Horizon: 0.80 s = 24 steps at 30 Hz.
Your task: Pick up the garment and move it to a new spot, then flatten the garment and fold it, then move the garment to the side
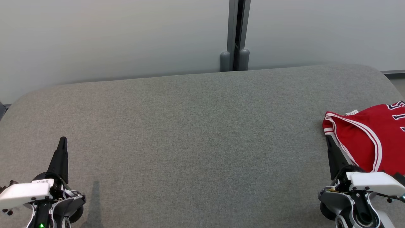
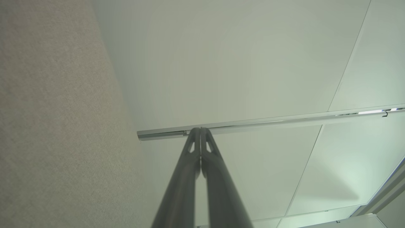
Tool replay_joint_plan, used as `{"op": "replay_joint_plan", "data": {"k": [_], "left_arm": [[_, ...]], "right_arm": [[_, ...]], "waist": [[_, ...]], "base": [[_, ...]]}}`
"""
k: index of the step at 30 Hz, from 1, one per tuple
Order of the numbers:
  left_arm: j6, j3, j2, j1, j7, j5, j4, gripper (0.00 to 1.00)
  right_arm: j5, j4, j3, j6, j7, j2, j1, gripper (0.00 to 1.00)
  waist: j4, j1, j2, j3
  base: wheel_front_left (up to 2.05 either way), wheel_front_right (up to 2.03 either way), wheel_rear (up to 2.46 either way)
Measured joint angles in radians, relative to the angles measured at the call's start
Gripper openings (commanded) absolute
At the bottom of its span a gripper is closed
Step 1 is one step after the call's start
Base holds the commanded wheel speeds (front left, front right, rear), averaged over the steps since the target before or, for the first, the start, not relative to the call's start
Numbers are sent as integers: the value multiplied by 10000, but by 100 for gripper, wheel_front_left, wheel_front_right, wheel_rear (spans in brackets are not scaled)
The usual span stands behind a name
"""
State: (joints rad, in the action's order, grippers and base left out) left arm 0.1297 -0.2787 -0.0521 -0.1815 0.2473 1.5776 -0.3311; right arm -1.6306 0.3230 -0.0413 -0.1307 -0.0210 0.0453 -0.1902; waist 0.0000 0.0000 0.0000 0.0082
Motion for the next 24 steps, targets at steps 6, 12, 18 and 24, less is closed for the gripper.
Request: {"op": "replay_joint_plan", "data": {"k": [6,12,18,24], "left_arm": [[0,-2,2,0,2,-2,0,0],[0,-4,4,0,2,-2,0,0],[0,-6,4,0,2,-2,0,0],[0,-8,6,0,2,-2,0,0]], "right_arm": [[0,0,2,0,0,0,0,0],[0,0,0,0,0,0,0,0],[0,0,2,0,0,0,0,0],[0,0,0,0,0,2,0,0]], "waist": [[0,0,0,0],[0,0,0,0],[0,0,0,0],[0,0,0,0]], "base": [[0,0,0],[0,0,0],[0,0,0],[0,0,0]]}}
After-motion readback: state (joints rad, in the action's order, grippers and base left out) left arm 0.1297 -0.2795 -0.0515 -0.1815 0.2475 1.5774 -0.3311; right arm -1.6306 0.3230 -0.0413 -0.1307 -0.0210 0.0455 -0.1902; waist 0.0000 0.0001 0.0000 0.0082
